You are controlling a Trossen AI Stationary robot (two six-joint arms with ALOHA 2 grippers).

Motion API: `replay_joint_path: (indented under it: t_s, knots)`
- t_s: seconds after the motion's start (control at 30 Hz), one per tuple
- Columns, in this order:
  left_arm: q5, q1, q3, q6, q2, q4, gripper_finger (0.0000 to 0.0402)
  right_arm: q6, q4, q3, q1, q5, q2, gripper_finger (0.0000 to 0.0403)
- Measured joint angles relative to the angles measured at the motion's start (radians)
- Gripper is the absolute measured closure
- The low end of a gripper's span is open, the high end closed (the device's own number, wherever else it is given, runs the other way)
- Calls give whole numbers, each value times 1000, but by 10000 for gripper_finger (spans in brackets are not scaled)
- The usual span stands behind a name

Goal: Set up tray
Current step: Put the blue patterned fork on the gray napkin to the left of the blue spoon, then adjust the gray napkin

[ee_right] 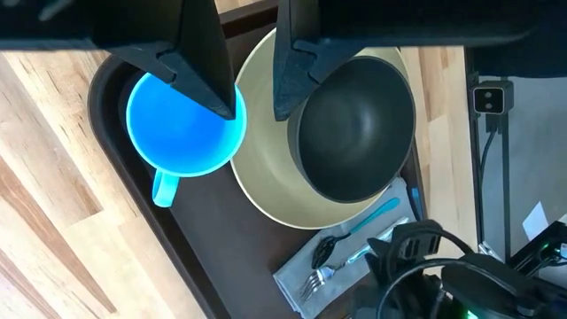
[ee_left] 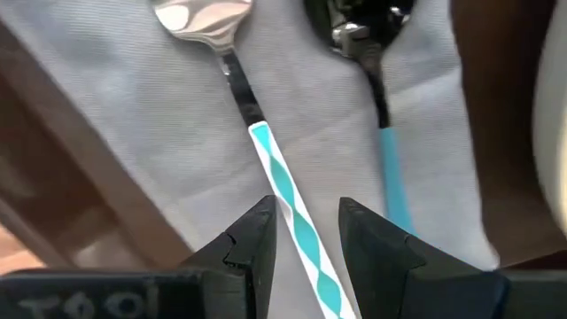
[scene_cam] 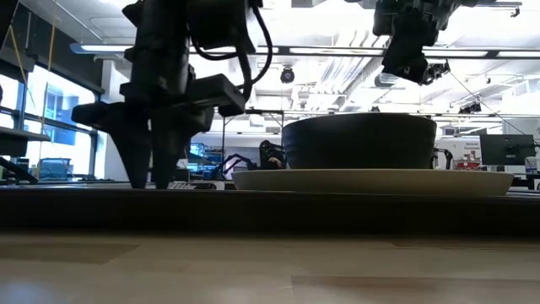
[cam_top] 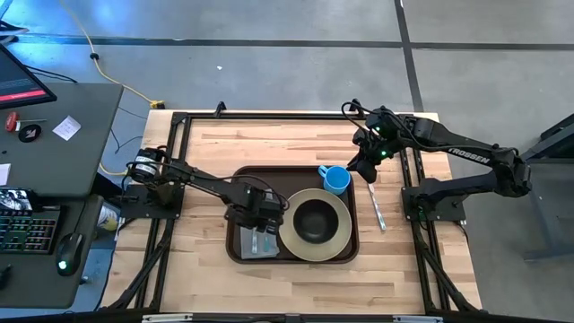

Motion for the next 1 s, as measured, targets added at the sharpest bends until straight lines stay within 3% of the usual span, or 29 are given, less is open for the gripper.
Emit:
replay_joint_path:
  t_s: [0.67,1.0]
  knots:
    - [0,0,0,0,0,45,245,-7,0,0,0,7,0,332]
    - [29,0,0,62,0,-120,245,-8,0,0,0,7,0,332]
